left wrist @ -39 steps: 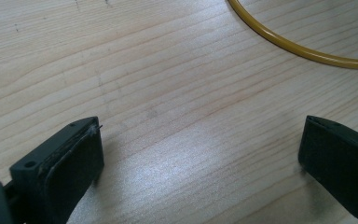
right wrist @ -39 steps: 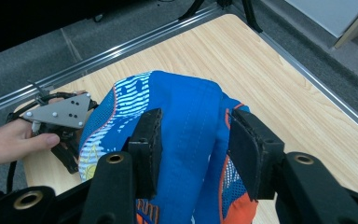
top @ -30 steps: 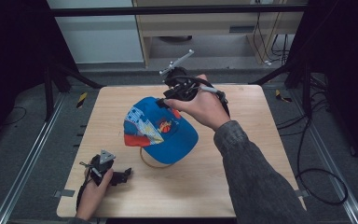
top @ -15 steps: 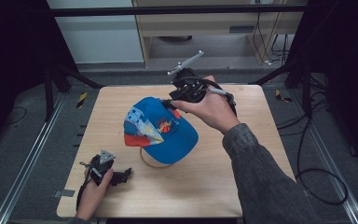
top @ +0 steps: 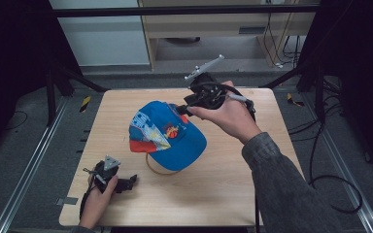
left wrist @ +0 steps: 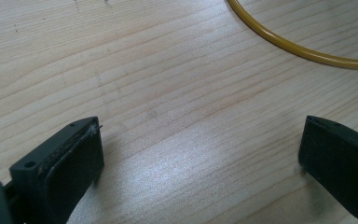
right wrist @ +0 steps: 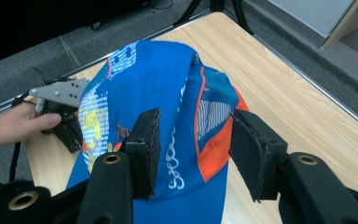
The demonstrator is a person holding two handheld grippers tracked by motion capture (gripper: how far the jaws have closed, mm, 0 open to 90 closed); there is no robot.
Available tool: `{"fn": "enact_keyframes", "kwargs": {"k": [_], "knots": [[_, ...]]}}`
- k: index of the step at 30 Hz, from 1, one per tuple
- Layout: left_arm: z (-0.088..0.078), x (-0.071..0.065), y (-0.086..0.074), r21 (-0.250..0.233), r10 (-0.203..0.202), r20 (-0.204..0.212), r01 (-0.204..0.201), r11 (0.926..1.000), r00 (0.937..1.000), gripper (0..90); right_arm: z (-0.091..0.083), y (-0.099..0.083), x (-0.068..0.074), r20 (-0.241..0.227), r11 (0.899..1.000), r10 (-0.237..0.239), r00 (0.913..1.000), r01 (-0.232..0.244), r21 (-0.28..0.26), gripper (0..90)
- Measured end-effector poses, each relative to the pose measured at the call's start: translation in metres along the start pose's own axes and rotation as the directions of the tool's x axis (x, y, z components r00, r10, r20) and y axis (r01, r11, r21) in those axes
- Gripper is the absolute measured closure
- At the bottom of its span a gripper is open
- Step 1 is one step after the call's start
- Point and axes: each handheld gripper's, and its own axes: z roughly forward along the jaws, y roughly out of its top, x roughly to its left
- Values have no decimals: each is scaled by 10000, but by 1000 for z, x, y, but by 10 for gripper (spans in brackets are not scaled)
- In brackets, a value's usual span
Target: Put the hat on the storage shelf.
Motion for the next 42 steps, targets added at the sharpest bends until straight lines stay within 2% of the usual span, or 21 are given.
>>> {"fn": "enact_keyframes", "kwargs": {"k": [16,22,36,42], "knots": [[0,0,0,-28,-15,12,15,10000,10000,0,-17,-20,-4,173,9996,203,9996,-199,-211,512],[0,-1,0,-35,10,20,-10,10000,10000,0,-20,-25,-3,345,9992,240,9991,-229,-324,470],[0,-1,0,-38,8,25,-8,10000,10000,0,-22,-47,-3,979,9967,499,9939,-432,-686,138],[0,-1,0,-40,-30,36,30,10000,10000,0,-29,-63,-7,1189,9940,489,9917,-367,-1028,71]]}}
